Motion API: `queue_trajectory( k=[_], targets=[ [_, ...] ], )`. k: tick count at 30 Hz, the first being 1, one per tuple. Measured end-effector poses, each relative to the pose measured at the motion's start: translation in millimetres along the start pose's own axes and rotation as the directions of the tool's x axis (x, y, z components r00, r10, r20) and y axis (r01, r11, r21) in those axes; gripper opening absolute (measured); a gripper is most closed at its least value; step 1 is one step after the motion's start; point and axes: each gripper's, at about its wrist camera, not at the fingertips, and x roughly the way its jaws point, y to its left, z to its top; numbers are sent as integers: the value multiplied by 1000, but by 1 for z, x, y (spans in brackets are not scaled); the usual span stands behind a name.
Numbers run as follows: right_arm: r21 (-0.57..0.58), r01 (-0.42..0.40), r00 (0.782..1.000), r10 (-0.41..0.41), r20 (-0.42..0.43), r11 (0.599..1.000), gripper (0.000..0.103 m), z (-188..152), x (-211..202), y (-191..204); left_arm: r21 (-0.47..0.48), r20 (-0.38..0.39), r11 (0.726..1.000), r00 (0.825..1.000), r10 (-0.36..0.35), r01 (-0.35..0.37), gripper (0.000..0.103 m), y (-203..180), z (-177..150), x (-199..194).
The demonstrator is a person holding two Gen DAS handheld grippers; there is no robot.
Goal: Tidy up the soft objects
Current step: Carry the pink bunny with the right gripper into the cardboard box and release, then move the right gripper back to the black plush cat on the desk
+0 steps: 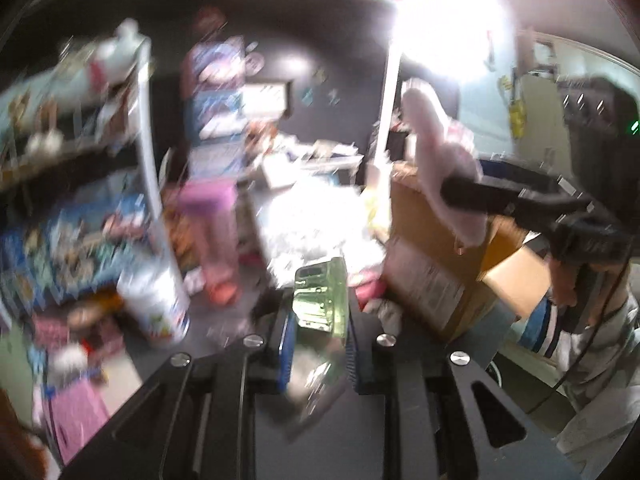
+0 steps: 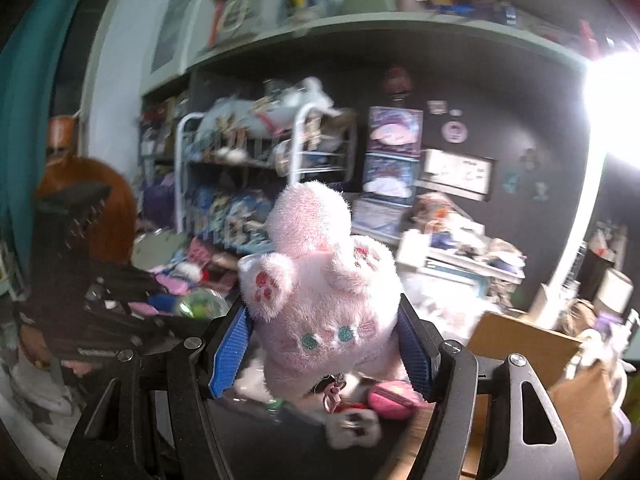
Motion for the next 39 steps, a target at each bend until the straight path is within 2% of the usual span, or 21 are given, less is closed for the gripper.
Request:
queue_trajectory(
  k=[6,9,15,20,27,30,31,33,35,38,39],
  targets=[
    [68,131,991,-131,-12,989,64,-8,-27,-49,99,25,989,994,-110,107,18,-39,58,18],
    [112,171,985,-166,-53,979,64,-18,-33,-75,129,5,972,980,-199,197,18,-62,84,36],
    [126,227,966,-207,-152,966,65,-50,-33,-109,200,-87,925,946,-312,324,18,-118,117,78],
    [100,217,960,-194,-200,971,68,-69,-29,-115,216,-193,906,925,-326,364,19,-143,127,115],
    [39,202,956,-188,-226,979,75,-73,-25,-107,193,-294,912,908,-298,362,19,-149,124,145],
    [22,203,953,-192,-236,979,83,-73,-24,-104,192,-315,916,906,-282,351,21,-147,123,151],
    [20,199,953,-189,-238,980,86,-73,-24,-103,188,-316,918,906,-280,349,22,-146,123,151],
    [22,191,953,-180,-242,981,87,-73,-22,-101,175,-309,921,908,-284,348,34,-141,124,151],
    [29,182,954,-169,-247,983,87,-72,-21,-101,162,-285,925,914,-290,344,58,-135,126,145],
    [29,182,953,-170,-251,983,87,-70,-21,-98,162,-251,930,925,-285,331,63,-127,128,130],
    [23,184,952,-172,-252,983,91,-68,-21,-96,162,-238,932,929,-282,324,71,-123,128,124]
  ],
)
